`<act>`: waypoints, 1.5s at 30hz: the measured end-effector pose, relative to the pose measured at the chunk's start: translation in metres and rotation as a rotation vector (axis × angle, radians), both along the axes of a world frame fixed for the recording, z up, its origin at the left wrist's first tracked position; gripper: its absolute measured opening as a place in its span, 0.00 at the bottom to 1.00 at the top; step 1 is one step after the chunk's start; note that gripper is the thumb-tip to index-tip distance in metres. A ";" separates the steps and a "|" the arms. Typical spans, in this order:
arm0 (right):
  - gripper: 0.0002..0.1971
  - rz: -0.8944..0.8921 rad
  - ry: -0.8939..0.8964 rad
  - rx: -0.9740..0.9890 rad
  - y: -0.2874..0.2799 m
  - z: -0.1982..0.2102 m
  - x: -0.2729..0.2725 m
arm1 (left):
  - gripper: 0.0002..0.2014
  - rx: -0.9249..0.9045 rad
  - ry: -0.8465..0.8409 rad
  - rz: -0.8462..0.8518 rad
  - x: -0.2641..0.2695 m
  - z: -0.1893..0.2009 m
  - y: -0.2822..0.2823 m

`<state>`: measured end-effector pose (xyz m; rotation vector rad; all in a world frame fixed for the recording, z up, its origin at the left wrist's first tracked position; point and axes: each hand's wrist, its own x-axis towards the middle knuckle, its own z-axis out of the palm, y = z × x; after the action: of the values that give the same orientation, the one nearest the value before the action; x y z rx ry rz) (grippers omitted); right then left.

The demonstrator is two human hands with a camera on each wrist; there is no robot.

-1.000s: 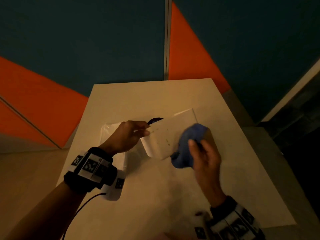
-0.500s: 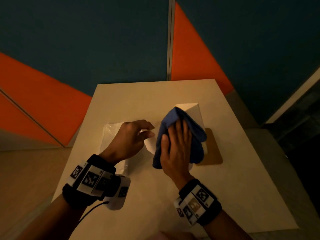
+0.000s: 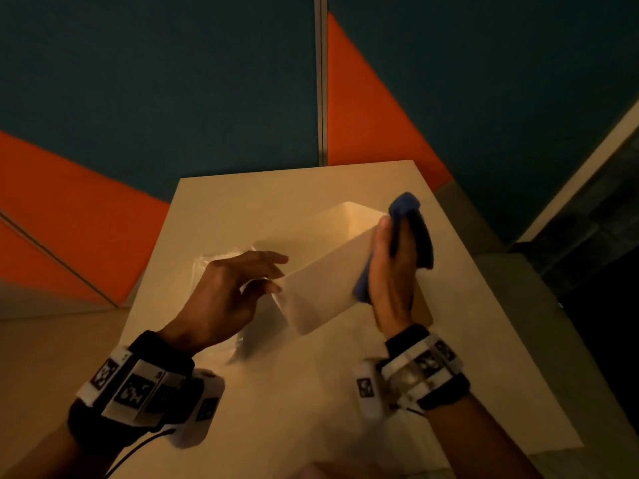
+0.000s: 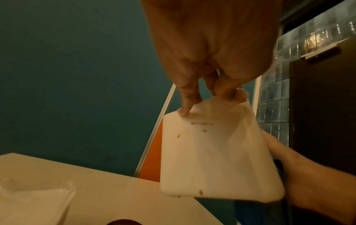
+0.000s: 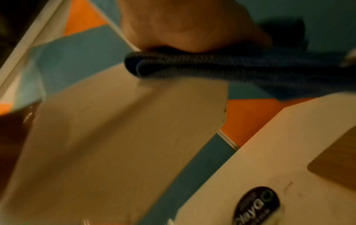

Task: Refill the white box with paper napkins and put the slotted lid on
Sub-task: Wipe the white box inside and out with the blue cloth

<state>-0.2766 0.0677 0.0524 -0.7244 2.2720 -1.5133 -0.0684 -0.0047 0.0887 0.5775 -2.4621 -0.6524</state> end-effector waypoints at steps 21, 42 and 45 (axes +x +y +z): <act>0.41 0.143 -0.358 -0.345 0.019 0.027 0.054 | 0.44 -0.543 -0.264 0.353 -0.060 -0.025 0.019; 0.24 0.399 -0.520 -0.295 0.023 0.064 -0.003 | 0.35 -0.170 0.149 -0.042 -0.034 -0.006 -0.017; 0.20 0.540 -0.552 -0.323 0.015 0.069 -0.009 | 0.37 -0.174 0.079 -0.082 -0.034 -0.008 -0.025</act>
<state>-0.2853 0.0822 0.1216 -0.7950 1.3167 -1.5644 -0.1025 -0.0299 0.0809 0.3786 -2.4472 -0.4768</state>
